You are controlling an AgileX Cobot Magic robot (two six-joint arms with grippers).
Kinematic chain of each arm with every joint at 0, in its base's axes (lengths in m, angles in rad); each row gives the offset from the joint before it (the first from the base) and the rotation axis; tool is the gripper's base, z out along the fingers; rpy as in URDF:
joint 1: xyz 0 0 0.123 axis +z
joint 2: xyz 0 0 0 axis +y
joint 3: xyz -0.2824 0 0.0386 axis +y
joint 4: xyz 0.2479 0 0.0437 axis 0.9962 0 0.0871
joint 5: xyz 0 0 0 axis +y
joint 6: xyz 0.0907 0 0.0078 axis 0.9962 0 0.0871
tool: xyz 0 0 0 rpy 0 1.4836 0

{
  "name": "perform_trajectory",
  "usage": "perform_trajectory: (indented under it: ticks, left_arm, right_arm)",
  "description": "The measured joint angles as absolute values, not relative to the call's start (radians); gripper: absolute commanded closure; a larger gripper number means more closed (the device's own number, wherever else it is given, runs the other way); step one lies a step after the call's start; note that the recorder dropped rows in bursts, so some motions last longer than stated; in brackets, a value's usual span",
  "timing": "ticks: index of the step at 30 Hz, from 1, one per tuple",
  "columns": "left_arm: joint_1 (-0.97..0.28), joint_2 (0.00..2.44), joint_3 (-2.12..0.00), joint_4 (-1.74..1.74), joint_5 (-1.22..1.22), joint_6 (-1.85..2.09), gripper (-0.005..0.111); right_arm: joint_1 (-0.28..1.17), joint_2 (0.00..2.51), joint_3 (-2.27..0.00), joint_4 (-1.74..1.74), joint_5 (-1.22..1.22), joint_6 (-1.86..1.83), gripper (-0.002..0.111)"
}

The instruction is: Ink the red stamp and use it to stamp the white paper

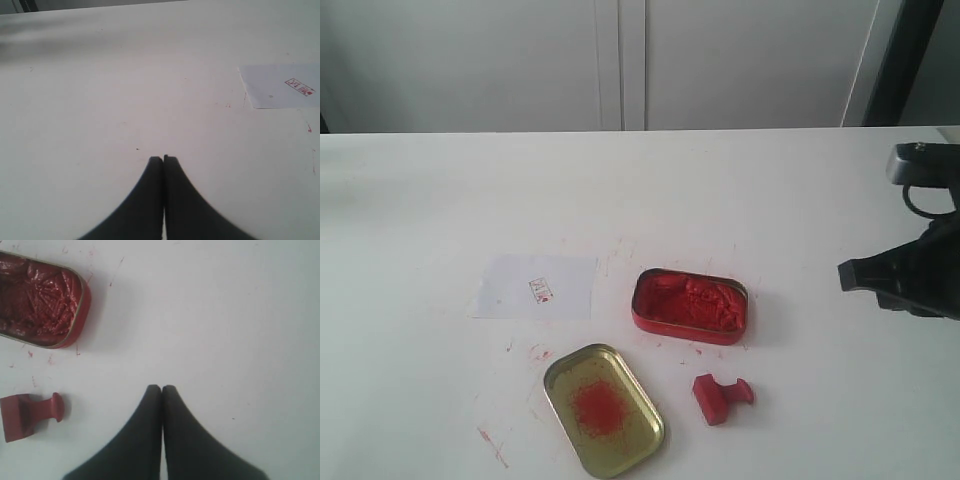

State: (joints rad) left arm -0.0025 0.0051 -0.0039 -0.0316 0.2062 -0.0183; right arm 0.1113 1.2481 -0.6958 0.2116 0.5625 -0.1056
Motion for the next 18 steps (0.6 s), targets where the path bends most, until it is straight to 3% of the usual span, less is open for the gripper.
perform_trajectory:
  ticks: [18]
  left_arm:
    - [-0.002,0.005,-0.004,-0.032,0.206,-0.018,0.107]
  right_arm:
    - [0.047,1.000,-0.696,0.133,0.621,-0.106,0.108]
